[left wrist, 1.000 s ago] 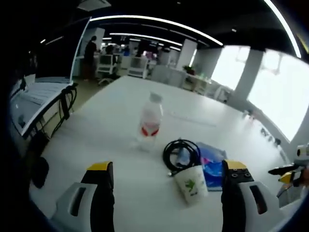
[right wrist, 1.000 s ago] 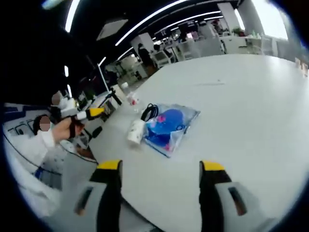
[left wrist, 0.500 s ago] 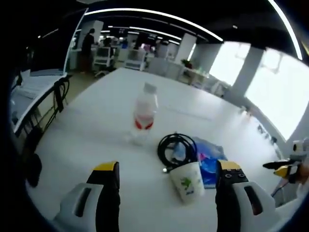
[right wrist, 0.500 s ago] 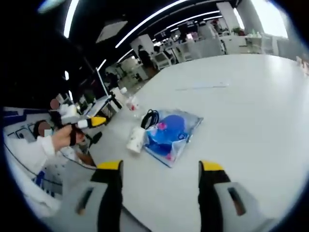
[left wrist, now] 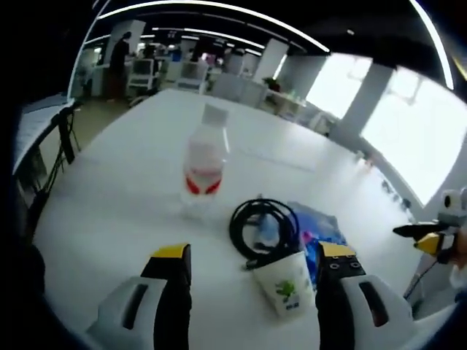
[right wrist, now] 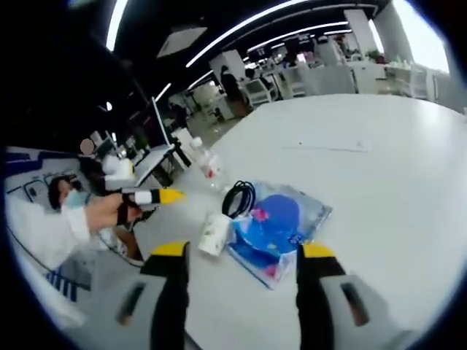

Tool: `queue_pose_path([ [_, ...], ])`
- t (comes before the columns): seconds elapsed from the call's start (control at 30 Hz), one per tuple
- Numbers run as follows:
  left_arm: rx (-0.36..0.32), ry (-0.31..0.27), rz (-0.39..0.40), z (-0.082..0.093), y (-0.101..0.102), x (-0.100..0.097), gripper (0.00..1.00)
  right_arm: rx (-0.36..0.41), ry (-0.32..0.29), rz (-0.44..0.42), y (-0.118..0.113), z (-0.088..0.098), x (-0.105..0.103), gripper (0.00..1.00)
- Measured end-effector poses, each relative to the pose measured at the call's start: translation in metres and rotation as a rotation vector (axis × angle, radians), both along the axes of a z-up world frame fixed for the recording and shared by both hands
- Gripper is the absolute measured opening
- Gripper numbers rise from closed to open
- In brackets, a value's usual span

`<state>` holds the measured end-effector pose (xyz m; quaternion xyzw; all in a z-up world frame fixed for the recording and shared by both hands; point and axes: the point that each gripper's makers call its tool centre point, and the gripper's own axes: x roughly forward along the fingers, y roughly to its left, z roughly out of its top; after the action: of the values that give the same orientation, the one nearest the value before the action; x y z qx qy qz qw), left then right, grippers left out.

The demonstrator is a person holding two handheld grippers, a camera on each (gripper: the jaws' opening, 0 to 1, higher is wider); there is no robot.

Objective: Arrange the tabletop items into an orderly group along one side of the table until the central work area is clear of visible clutter.

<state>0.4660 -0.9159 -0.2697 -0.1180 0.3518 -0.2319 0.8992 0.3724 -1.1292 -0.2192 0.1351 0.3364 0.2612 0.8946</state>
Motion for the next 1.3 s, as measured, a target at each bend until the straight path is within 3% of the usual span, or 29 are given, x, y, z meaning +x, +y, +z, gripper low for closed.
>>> queue_pose_path([
  [0.13, -0.012, 0.04, -0.016, -0.013, -0.005, 0.003, 0.63, -0.001, 0.011, 0.017, 0.014, -0.003, 0.014, 0.54],
  [0.7, -0.013, 0.074, -0.031, -0.037, -0.006, 0.021, 0.6, -0.021, 0.02, 0.044, 0.063, -0.012, 0.076, 0.51],
  [1.3, -0.002, 0.08, -0.008, -0.054, -0.001, 0.032, 0.57, -0.051, 0.058, 0.076, 0.1, -0.04, 0.102, 0.49],
])
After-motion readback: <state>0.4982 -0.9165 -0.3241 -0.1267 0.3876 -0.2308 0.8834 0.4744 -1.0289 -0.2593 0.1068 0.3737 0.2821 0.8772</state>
